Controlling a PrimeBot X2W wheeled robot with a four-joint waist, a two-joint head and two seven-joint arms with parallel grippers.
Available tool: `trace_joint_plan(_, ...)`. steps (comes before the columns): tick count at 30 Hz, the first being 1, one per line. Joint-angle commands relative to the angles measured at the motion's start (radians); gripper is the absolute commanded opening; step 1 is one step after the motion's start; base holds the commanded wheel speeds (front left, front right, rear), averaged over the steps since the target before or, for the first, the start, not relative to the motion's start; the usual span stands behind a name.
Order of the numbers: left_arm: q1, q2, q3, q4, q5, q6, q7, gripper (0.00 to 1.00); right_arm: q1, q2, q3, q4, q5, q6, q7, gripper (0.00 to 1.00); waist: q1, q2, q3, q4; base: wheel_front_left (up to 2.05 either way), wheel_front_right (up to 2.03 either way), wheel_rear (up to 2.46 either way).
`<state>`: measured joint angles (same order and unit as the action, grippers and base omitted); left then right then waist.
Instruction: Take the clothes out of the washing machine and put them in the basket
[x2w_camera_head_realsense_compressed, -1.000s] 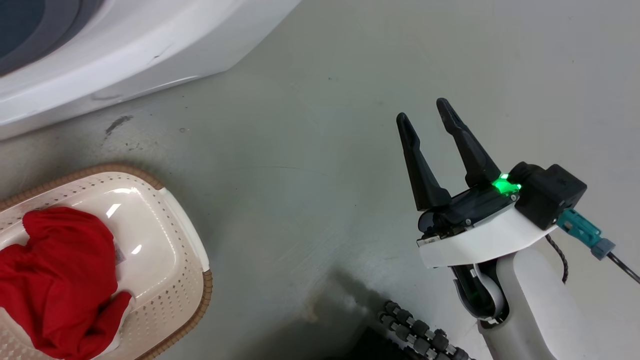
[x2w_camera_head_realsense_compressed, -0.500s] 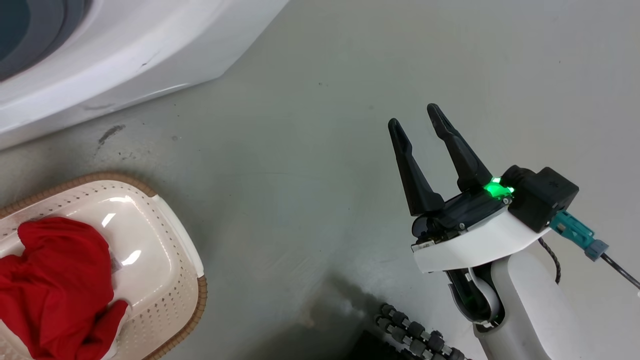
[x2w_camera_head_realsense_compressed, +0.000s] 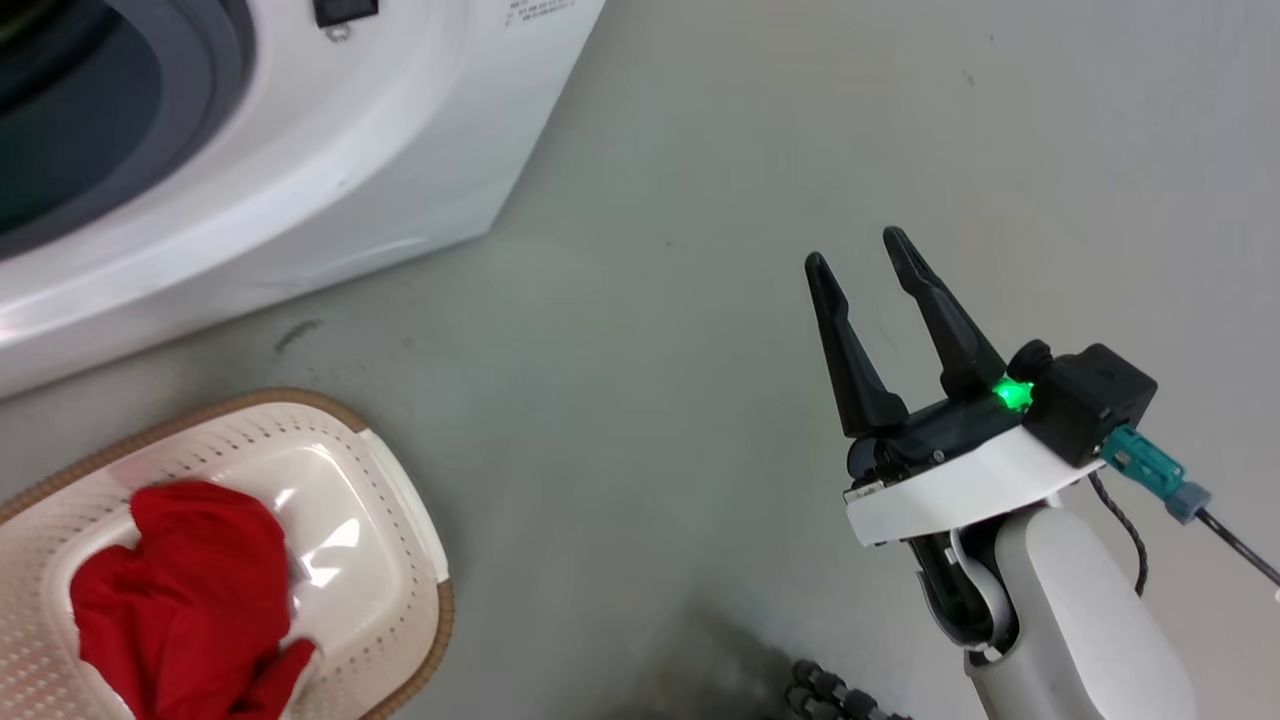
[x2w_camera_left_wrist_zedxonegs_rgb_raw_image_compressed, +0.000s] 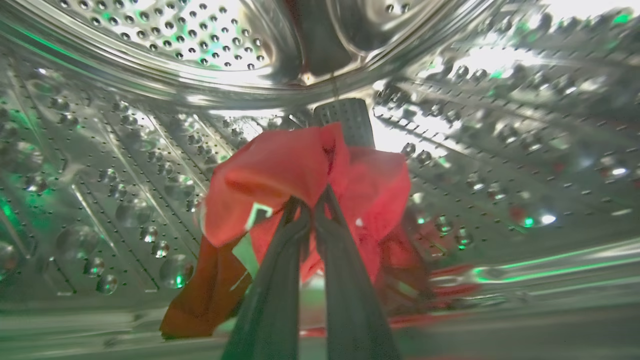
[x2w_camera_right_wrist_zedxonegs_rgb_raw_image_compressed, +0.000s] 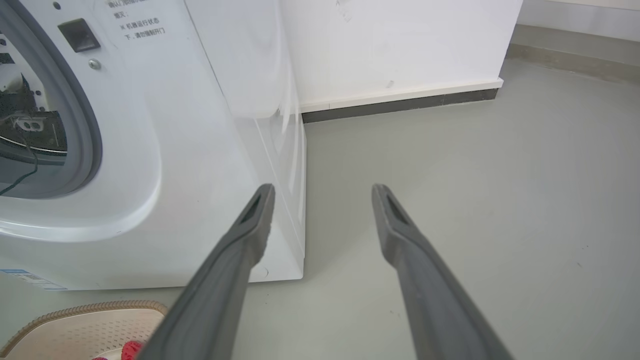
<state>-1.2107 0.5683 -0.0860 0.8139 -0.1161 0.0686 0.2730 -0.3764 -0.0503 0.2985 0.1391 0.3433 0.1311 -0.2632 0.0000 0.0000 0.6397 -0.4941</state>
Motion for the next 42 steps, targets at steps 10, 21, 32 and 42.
trace_joint_plan(10,0.203,-0.106,0.044,0.104,-0.102,-0.038,-0.356,0.00,0.086,0.000,-0.062,0.068,-0.076,-0.001,-0.002,1.00,0.0000,0.0000,-0.241,0.090,0.00,0.00,0.00)
trace_joint_plan(21,0.301,-0.226,0.032,0.192,-0.143,-0.091,-0.532,0.00,0.180,0.000,-0.137,0.094,-0.152,-0.001,0.001,1.00,0.0000,0.0000,-0.413,0.196,0.00,0.00,0.00)
trace_joint_plan(32,0.470,-0.314,0.061,-0.096,-0.130,-0.108,-0.540,0.00,0.255,0.000,-0.194,0.040,-0.188,-0.001,0.043,1.00,0.0000,0.0000,-0.520,0.281,0.00,0.00,0.00)
trace_joint_plan(42,0.683,-0.411,0.068,-0.503,-0.098,-0.105,-0.539,0.00,0.309,0.000,-0.235,-0.027,-0.214,-0.001,0.087,1.00,0.0000,0.0000,-0.576,0.348,0.00,0.00,0.00)
